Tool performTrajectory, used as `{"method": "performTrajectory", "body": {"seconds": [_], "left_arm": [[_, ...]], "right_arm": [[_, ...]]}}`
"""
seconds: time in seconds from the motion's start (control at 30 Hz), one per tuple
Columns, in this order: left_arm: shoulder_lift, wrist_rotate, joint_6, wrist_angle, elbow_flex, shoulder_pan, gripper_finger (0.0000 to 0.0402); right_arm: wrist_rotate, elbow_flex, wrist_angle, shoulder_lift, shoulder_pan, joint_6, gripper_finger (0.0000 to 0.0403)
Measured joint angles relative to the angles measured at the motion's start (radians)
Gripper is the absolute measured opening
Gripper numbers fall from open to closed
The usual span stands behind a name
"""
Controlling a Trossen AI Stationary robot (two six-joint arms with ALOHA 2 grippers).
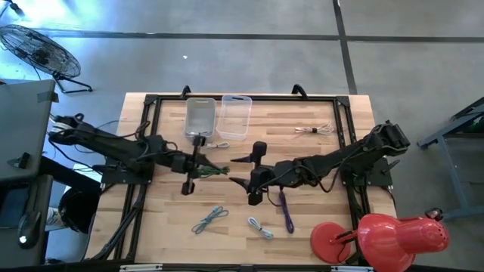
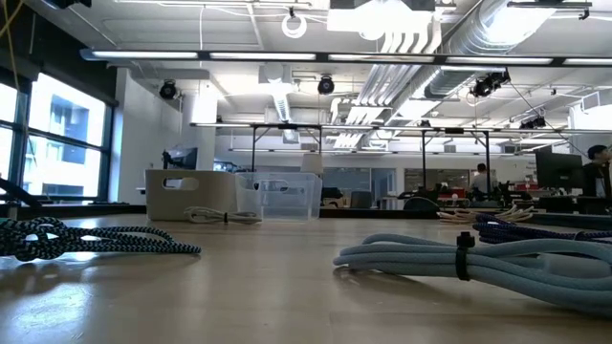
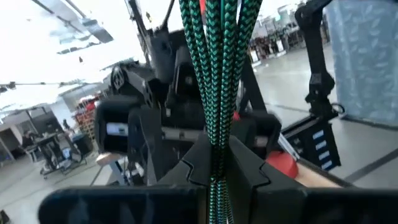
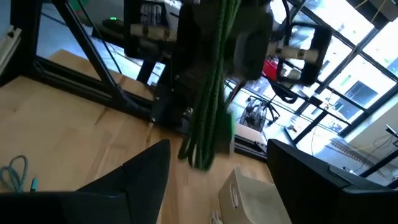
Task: Pick & Place USB Port
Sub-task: Put the striped green charger cable into the transparent bin
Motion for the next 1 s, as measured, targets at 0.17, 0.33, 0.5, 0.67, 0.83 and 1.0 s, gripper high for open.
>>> {"method": "performTrajectory", "body": {"seconds": [0.17, 0.33, 0.5, 0.67, 0.83, 1.0], "left_arm": [[0.032, 0.015, 0.0, 0.042, 0.0, 0.009, 0.0019], [0.059, 0.022, 0.0, 0.068, 0.0, 0.009, 0.0019], [0.071, 0.02, 0.0, 0.085, 0.0, 0.009, 0.0019], [0.075, 0.023, -0.001, 0.098, 0.001, 0.009, 0.0019], [0.075, 0.026, 0.0, 0.092, 0.001, 0.009, 0.0019], [0.085, 0.026, 0.0, 0.097, 0.001, 0.009, 0.0019]], "right_arm": [[-0.01, 0.0, 0.003, 0.0, 0.0, 0.002, 0.0259], [-0.064, 0.0, 0.023, 0.0, -0.013, 0.036, 0.0259], [-0.078, 0.0, 0.061, 0.017, -0.024, 0.037, 0.0259], [-0.092, 0.0, 0.076, 0.025, -0.035, 0.052, 0.0259], [-0.122, 0.0, 0.083, 0.029, -0.047, 0.065, 0.0258], [-0.124, 0.0, 0.066, 0.029, -0.063, 0.086, 0.0229]]}}
